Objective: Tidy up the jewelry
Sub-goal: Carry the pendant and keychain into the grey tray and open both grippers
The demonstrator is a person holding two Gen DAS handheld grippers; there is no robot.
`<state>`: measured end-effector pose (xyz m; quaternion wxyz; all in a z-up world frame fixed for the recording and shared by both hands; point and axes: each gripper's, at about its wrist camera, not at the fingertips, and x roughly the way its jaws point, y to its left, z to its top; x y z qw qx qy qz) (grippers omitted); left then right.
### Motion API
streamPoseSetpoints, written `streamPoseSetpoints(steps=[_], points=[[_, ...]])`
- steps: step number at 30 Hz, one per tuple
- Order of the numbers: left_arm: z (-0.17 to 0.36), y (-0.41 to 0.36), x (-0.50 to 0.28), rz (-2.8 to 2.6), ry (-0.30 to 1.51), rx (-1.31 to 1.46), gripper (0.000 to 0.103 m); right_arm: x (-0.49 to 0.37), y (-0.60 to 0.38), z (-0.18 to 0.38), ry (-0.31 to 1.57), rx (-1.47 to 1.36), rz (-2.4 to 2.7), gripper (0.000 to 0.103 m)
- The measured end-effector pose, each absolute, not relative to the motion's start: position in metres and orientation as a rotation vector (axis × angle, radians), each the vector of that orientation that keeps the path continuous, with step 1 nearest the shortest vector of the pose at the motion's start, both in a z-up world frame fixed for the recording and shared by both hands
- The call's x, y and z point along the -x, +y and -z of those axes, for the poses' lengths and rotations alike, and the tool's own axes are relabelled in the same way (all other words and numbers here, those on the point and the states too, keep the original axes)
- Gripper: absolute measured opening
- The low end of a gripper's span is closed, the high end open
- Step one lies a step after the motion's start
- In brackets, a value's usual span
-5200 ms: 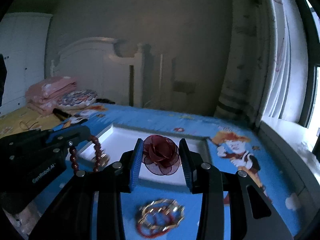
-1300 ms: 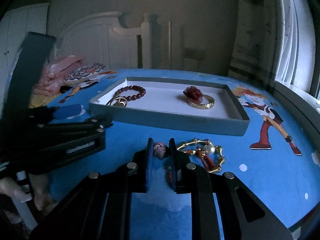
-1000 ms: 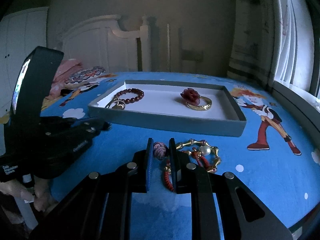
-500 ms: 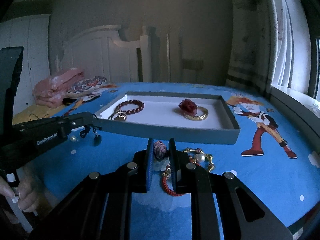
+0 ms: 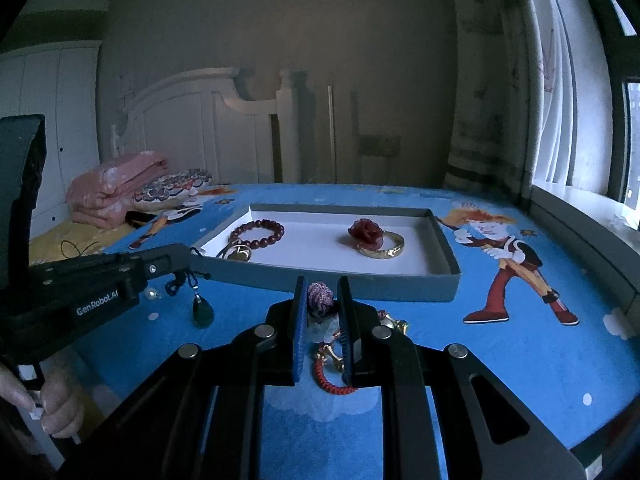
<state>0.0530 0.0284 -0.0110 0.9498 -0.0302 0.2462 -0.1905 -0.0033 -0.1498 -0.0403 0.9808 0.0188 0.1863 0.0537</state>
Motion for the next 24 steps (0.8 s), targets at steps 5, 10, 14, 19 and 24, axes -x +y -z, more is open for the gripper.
streamPoseSetpoints(steps=[5, 10, 14, 19, 24], points=[[0.003, 0.031, -0.049, 0.393, 0.491, 0.067, 0.003, 0.009, -0.151, 0.035, 0.359, -0.039, -0.102, 0.015], [0.000, 0.026, -0.039, 0.372, 0.468, 0.045, 0.003, 0.012, -0.150, 0.032, 0.346, -0.035, -0.102, 0.015], [0.000, 0.023, -0.030, 0.340, 0.445, 0.021, 0.003, 0.013, -0.148, 0.029, 0.343, -0.024, -0.099, 0.015], [0.002, 0.021, -0.026, 0.323, 0.445, 0.008, 0.003, 0.015, -0.145, 0.026, 0.334, -0.016, -0.095, 0.015], [0.000, 0.021, -0.026, 0.305, 0.432, 0.004, 0.003, 0.014, -0.143, 0.021, 0.324, -0.003, -0.090, 0.015]])
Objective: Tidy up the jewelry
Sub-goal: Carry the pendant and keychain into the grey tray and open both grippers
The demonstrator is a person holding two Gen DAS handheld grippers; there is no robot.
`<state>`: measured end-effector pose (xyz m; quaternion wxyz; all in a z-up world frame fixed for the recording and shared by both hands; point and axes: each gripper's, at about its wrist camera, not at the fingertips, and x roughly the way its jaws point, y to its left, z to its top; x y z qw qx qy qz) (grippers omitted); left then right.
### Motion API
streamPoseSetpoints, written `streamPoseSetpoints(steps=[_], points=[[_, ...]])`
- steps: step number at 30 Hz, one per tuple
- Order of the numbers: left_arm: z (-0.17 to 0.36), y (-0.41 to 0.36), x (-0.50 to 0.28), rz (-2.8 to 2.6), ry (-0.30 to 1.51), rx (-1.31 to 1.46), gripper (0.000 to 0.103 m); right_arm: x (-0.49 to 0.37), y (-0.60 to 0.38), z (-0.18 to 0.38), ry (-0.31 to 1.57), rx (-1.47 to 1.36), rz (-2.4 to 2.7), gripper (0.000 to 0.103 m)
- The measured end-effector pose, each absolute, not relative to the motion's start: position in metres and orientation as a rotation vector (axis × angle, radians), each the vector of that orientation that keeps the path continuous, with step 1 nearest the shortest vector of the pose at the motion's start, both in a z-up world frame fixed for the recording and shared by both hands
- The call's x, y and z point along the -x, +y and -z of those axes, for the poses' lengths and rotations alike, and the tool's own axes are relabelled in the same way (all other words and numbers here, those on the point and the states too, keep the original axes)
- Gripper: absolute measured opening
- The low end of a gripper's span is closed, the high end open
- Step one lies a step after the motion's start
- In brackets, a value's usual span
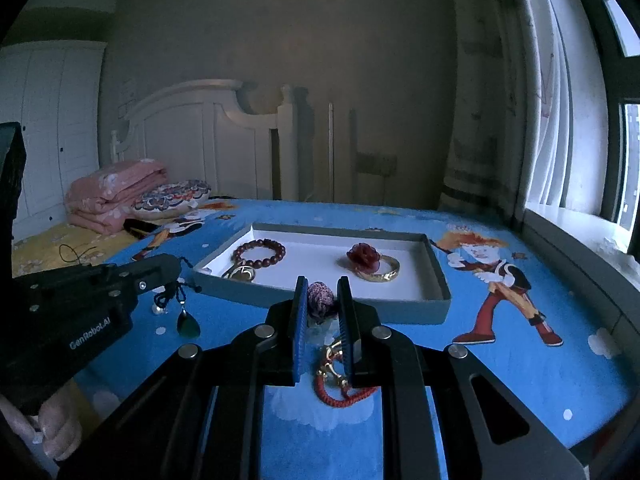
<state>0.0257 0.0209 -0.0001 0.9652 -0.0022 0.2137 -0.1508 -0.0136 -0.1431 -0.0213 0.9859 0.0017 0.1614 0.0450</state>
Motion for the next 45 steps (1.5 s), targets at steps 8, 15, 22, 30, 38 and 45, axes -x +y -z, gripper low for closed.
streamPoseSetpoints(steps=[8, 15, 22, 30, 38, 45], points=[[-0.003, 0.015, -0.039, 0.281, 0.425, -0.023, 0.003, -0.002, -0.145, 0.016, 0.323, 0.004, -0.072, 0.015], [-0.015, 0.002, -0.063, 0.297, 0.423, -0.033, 0.003, -0.028, -0.151, 0.013, 0.343, 0.000, -0.069, 0.015], [-0.037, -0.009, -0.097, 0.319, 0.427, -0.042, 0.003, -0.053, -0.160, -0.007, 0.336, 0.003, -0.077, 0.015], [-0.046, -0.019, -0.156, 0.305, 0.491, -0.013, 0.003, -0.095, -0.173, -0.011, 0.378, -0.010, -0.058, 0.015], [-0.038, -0.031, -0.201, 0.242, 0.530, -0.041, 0.003, -0.134, -0.177, -0.014, 0.428, 0.018, -0.058, 0.015], [-0.022, -0.042, -0.227, 0.187, 0.556, -0.069, 0.004, -0.167, -0.172, 0.011, 0.512, 0.067, -0.035, 0.015]])
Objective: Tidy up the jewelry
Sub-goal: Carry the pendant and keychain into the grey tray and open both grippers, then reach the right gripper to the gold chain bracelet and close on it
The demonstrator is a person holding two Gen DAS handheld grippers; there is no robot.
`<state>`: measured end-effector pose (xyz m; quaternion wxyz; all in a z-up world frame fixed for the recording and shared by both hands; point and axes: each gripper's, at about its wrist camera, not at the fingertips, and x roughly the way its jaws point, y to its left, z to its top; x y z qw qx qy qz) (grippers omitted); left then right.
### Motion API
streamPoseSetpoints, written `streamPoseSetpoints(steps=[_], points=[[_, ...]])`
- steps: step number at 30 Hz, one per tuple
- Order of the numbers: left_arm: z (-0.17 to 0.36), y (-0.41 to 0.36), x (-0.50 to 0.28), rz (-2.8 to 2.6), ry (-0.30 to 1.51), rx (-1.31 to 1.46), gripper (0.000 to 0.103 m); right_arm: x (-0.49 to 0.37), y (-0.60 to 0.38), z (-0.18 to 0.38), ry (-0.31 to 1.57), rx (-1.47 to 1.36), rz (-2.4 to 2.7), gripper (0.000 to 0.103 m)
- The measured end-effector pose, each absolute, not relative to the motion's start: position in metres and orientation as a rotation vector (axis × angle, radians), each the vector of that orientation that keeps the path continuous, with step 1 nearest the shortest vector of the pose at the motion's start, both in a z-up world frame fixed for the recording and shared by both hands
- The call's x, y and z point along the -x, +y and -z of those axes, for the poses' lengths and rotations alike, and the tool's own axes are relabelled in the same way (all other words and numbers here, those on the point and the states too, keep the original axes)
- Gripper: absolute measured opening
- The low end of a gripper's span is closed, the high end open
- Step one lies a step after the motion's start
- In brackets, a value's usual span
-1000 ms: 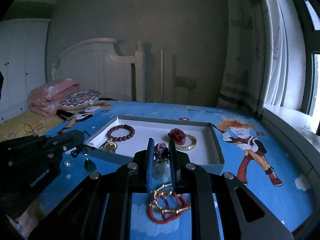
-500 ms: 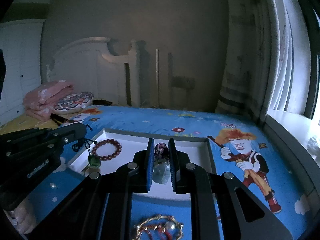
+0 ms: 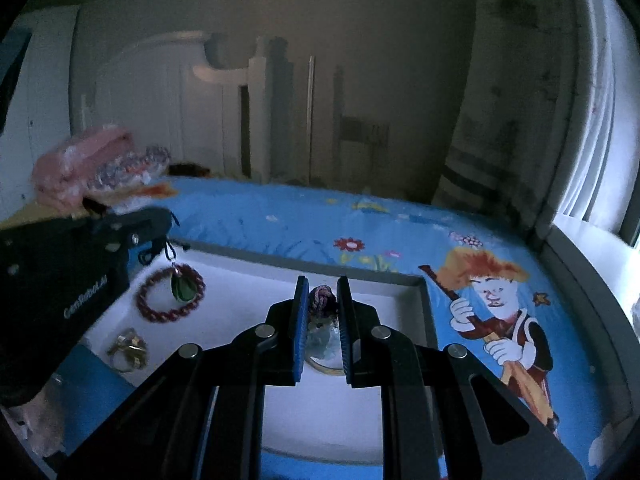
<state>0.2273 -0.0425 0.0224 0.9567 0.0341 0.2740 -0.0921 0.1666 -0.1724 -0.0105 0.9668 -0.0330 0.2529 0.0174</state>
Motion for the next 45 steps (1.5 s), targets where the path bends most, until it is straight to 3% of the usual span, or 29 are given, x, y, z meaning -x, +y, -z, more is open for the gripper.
streamPoseSetpoints(steps=[6, 9, 10, 11, 12, 15, 17, 22, 27, 34, 45], points=[[-0.016, -0.044, -0.236, 0.147, 0.545, -0.070, 0.009, -0.185, -0.176, 0.018, 0.554, 0.066, -0.023, 0.015], [-0.012, -0.040, -0.237, 0.119, 0.544, -0.064, 0.034, -0.188, -0.179, 0.020, 0.561, 0.068, 0.003, 0.023], [-0.011, -0.038, -0.236, 0.106, 0.542, -0.061, 0.046, -0.188, -0.180, 0.019, 0.559, 0.069, 0.009, 0.031], [-0.011, -0.036, -0.234, 0.097, 0.539, -0.056, 0.052, -0.188, -0.181, 0.019, 0.554, 0.068, 0.012, 0.045], [-0.012, -0.033, -0.232, 0.088, 0.536, -0.050, 0.054, -0.187, -0.183, 0.018, 0.549, 0.065, 0.014, 0.050], [-0.019, -0.023, -0.220, 0.084, 0.524, -0.041, 0.065, -0.181, -0.189, 0.015, 0.528, 0.057, 0.016, 0.053], [-0.028, -0.014, -0.207, 0.079, 0.496, -0.033, 0.080, -0.174, -0.194, 0.010, 0.527, 0.055, 0.014, 0.053], [-0.050, 0.015, -0.157, 0.059, 0.370, -0.055, 0.096, -0.141, -0.202, -0.003, 0.485, 0.071, -0.018, 0.052], [-0.052, 0.041, -0.119, 0.051, 0.356, -0.069, 0.098, -0.099, -0.213, -0.006, 0.462, 0.054, -0.046, 0.053], [-0.016, 0.079, -0.080, 0.031, 0.440, 0.008, 0.098, -0.044, -0.221, 0.012, 0.464, 0.005, -0.062, 0.053], [0.023, 0.083, -0.038, 0.053, 0.403, -0.019, 0.098, -0.007, -0.193, 0.050, 0.498, 0.037, -0.120, 0.052]])
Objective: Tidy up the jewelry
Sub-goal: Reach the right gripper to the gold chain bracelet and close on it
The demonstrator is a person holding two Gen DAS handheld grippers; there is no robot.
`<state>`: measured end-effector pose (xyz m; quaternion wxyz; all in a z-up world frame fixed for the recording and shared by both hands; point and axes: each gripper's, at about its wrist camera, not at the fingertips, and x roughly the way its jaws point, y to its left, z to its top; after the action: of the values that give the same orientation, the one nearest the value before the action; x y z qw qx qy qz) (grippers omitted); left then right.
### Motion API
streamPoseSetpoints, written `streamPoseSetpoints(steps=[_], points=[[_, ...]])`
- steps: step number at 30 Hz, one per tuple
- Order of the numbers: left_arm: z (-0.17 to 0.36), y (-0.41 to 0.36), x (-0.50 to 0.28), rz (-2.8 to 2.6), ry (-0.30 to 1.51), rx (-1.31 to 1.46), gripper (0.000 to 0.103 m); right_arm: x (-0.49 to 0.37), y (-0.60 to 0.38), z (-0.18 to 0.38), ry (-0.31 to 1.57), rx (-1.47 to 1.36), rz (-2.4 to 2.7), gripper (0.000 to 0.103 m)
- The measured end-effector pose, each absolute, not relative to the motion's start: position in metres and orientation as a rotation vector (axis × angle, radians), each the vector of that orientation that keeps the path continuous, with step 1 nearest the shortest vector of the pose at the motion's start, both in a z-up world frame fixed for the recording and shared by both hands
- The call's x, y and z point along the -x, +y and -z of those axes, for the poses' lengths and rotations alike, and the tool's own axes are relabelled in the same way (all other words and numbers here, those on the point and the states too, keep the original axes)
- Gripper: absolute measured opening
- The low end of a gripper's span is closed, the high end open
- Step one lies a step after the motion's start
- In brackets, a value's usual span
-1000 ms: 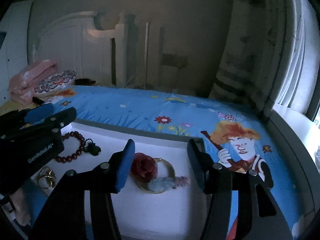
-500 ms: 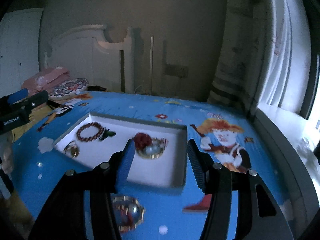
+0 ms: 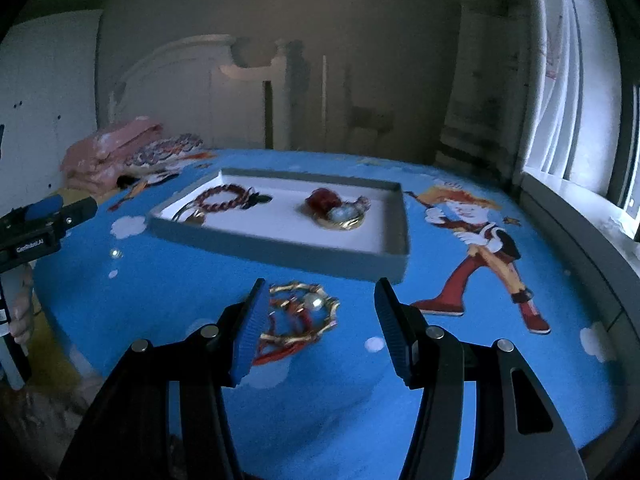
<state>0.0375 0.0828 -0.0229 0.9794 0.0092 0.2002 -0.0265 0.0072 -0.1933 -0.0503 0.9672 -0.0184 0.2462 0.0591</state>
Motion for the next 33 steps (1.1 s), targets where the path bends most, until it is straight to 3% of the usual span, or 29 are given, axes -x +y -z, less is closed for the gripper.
streamPoseSetpoints(steps=[16, 24, 29, 33], points=[[0.055, 0.082, -0.050, 0.059, 0.500, -0.049, 0.098, 0.004, -0.175, 0.071, 0.492, -0.001, -0.137, 0.052], [0.063, 0.088, -0.057, 0.046, 0.515, -0.041, 0.098, -0.003, -0.173, 0.075, 0.509, 0.015, -0.143, 0.042], [0.064, 0.093, -0.059, 0.034, 0.524, -0.027, 0.098, -0.016, -0.177, 0.070, 0.522, 0.020, -0.101, 0.026], [0.064, 0.091, -0.058, 0.038, 0.515, -0.035, 0.098, -0.035, -0.183, 0.071, 0.580, -0.002, -0.067, 0.019]])
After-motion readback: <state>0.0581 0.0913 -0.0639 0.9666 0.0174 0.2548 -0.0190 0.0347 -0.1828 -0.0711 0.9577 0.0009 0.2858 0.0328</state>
